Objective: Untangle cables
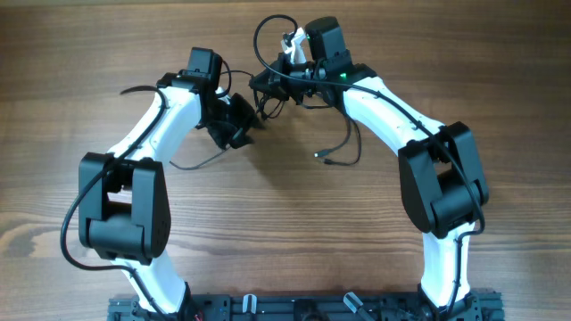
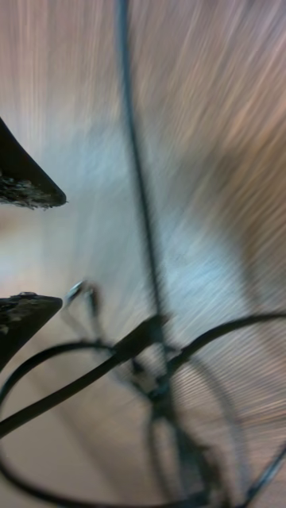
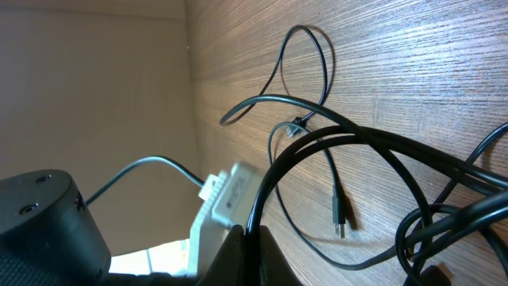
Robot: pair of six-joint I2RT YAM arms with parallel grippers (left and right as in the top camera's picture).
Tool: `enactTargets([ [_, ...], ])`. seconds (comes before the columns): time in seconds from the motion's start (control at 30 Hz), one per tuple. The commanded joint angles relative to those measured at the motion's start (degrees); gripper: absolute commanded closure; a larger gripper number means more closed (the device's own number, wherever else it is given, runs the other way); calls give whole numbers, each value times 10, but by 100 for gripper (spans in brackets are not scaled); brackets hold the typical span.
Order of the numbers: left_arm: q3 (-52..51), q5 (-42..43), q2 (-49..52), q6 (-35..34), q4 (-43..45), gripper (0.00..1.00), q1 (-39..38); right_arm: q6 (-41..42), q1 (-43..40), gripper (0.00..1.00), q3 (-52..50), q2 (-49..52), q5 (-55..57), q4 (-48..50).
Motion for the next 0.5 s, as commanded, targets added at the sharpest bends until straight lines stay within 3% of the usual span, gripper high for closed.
enactTargets([
  [0.0,-3,-152,1,11,-1,62,1,-10,-12,96,1,2,-49,2],
  [0.13,-3,-194,1,9,-1,65,1,-10,-30,95,1,2,-113,2],
  [0.23,-3,-194,2,10,-1,65,1,-10,-44,89,1,2,-161,2],
  [0.27,-3,-194,2,10,-4,62,1,-10,-52,85,1,2,-179,1],
  [0.33,-3,-194,2,17,-8,47,1,-13,-64,84,1,2,-191,-5],
  [0.47,-3,-191,2,58,-5,45,1,-48,-80,85,1,2,-175,-38],
])
